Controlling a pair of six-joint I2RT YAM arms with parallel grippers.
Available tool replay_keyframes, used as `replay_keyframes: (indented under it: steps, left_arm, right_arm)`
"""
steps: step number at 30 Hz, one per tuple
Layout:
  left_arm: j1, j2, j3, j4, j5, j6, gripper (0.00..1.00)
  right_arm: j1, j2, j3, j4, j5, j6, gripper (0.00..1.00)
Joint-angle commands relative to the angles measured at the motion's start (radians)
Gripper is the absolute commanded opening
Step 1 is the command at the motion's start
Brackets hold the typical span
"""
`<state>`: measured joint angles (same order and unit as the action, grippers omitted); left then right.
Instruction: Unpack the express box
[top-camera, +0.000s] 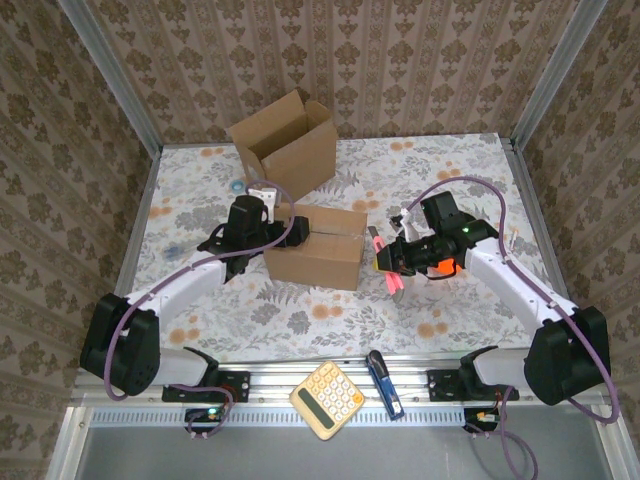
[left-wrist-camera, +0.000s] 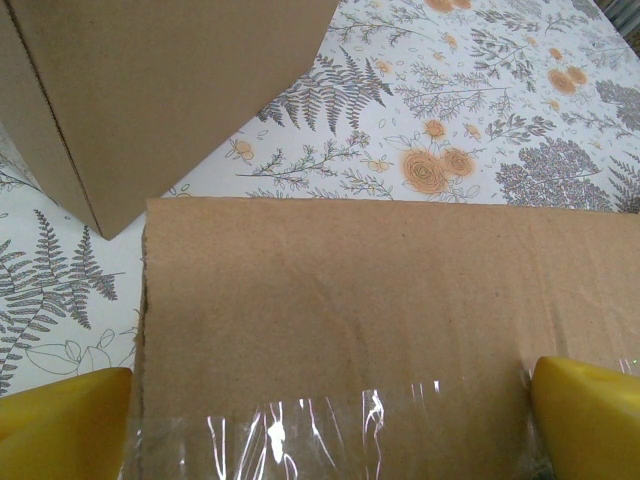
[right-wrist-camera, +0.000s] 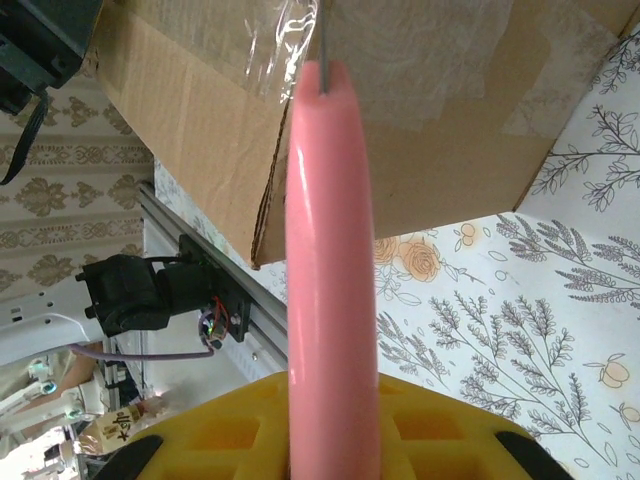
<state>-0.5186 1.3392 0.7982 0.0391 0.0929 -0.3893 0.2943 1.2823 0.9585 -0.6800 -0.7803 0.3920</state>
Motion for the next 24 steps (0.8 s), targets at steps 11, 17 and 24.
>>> replay_keyframes:
  steps: [11,17,24]
  left_arm:
    - [-0.008,0.011,-0.031,-0.093,0.005,0.031,1.00]
    - [-0.008,0.005,-0.031,-0.097,0.004,0.032,1.00]
    - [-0.007,0.003,-0.030,-0.099,0.003,0.033,1.00]
  right_arm:
    - [-0.010,0.021,-0.020,0.039,-0.043,0.008,0.00]
    - [-0.010,0.036,-0.021,0.043,-0.037,0.006,0.00]
    - [-0.010,0.048,-0.020,0.054,-0.036,0.007,0.00]
